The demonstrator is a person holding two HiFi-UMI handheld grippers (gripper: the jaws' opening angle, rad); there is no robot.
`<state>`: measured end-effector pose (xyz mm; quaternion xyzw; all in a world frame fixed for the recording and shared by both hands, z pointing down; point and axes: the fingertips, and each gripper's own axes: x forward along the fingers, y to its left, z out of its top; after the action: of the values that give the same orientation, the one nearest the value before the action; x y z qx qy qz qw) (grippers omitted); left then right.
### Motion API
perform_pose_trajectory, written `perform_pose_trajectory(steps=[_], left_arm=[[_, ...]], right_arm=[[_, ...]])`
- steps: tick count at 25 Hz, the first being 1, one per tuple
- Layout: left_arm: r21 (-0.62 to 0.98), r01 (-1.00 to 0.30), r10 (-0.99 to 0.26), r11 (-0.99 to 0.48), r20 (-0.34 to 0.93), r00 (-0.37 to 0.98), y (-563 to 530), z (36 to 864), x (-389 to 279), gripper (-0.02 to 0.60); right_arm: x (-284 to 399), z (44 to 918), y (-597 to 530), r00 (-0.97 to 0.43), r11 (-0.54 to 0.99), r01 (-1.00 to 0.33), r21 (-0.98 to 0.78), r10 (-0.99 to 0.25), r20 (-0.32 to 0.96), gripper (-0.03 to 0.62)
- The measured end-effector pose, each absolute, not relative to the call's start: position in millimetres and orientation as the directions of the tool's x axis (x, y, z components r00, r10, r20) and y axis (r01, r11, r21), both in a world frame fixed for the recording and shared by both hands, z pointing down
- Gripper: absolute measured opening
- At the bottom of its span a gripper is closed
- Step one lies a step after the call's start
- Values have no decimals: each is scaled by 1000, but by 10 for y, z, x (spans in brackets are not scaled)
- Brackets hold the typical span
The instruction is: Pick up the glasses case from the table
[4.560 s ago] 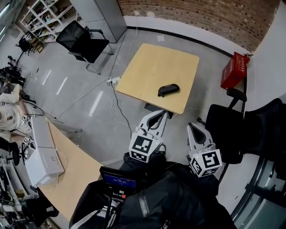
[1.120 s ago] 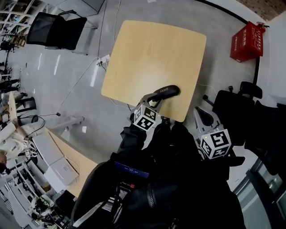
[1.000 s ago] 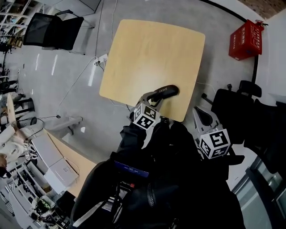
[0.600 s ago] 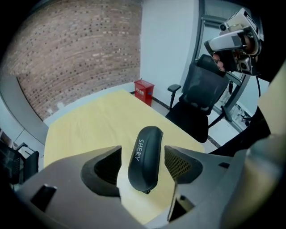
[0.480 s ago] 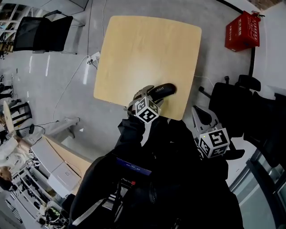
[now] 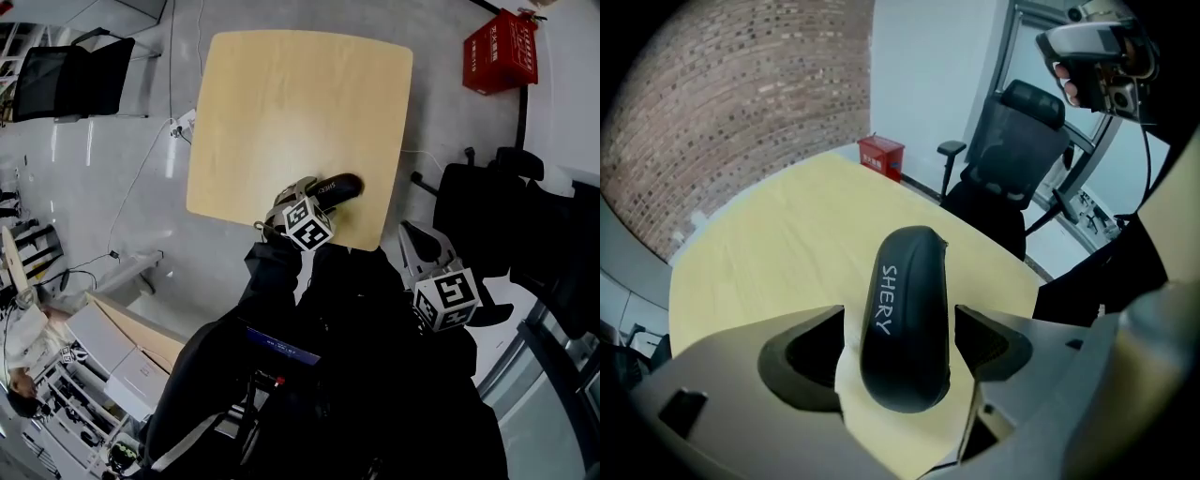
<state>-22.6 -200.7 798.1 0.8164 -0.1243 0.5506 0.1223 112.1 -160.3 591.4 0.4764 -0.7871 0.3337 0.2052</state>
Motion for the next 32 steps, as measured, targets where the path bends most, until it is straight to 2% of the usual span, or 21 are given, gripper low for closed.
perform_pose_trajectory(steps=[9, 17, 26, 32], left_arm=[[91, -304, -9, -948, 949, 314, -1929, 8240, -224, 351], [97, -339, -5, -936, 958, 286, -1904, 8287, -211, 351], [74, -393, -53, -916, 952, 301, -1855, 8160, -191, 350], [86, -479, -113, -874, 921, 373, -1894, 7894, -178, 348]], right_arm=[[1143, 5954, -1529, -440, 305, -898, -318, -613, 656, 5], [1199, 5955, -1405, -432, 311, -901, -301, -601, 673, 5], [1216, 5906, -1327, -452, 327, -892, -313, -615, 646, 5], [1122, 5796, -1348, -477, 370, -878, -305, -622, 620, 5]])
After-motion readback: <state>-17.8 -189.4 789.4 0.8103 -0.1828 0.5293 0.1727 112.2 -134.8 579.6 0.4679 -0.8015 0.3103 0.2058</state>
